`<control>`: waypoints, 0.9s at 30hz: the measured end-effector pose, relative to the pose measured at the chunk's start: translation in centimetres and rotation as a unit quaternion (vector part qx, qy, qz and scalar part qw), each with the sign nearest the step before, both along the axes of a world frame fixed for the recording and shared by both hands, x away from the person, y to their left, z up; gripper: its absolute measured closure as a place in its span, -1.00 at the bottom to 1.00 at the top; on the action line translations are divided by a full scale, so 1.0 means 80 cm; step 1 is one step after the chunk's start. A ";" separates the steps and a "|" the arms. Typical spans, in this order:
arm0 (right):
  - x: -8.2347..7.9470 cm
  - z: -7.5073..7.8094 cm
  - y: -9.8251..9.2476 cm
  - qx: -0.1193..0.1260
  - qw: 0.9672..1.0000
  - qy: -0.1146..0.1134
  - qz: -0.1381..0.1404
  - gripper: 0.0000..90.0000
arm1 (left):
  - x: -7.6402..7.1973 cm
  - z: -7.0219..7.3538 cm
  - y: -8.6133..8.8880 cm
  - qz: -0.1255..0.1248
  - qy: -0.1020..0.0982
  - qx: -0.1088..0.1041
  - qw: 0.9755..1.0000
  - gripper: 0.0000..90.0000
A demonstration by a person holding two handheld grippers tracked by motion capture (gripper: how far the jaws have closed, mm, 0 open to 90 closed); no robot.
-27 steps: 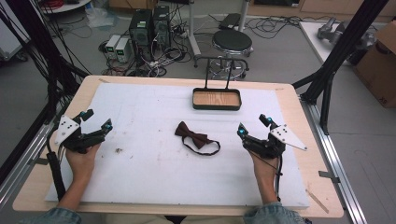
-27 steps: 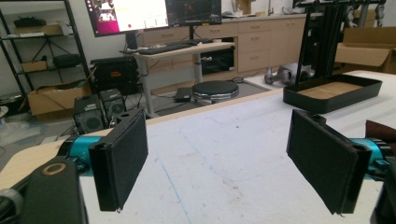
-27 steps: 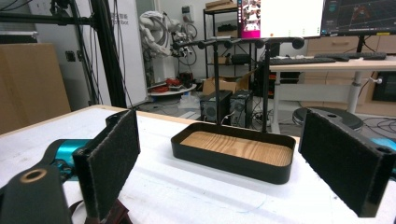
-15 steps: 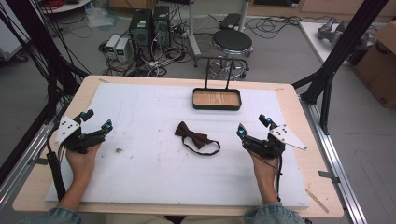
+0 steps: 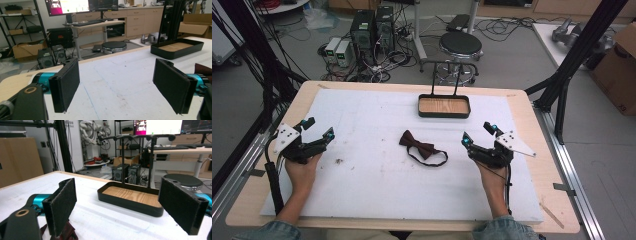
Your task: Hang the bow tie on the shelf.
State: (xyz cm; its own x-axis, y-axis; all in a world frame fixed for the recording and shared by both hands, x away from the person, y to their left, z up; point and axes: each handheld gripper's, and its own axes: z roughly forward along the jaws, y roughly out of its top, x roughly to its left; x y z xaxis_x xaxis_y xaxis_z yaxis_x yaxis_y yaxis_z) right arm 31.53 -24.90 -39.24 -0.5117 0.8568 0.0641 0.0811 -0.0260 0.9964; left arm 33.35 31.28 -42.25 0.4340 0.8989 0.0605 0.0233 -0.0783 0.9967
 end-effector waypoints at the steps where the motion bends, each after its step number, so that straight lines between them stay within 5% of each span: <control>1: 0.002 0.001 0.002 -0.001 1.000 0.000 0.002 -0.68 | 0.000 0.000 0.000 0.000 -0.001 -0.003 1.000 -0.51; 17: 0.040 0.009 0.064 -0.053 0.996 0.026 0.070 -0.60 | 0.004 -0.003 -0.001 -0.002 0.010 -0.006 1.000 -0.51; 27: 0.062 -0.004 0.116 -0.095 0.988 0.054 0.107 -0.37 | 0.004 -0.004 -0.001 -0.001 0.013 -0.007 1.000 -0.51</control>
State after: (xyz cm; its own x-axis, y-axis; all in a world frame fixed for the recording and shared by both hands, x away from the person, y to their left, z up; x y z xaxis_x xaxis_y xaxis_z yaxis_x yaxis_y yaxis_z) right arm 36.45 -15.61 -39.59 -0.6810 0.7319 -0.0238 0.1699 0.1895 0.9671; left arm 33.68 31.20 -42.56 0.4373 0.8986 0.0367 0.0489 -0.0645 0.9967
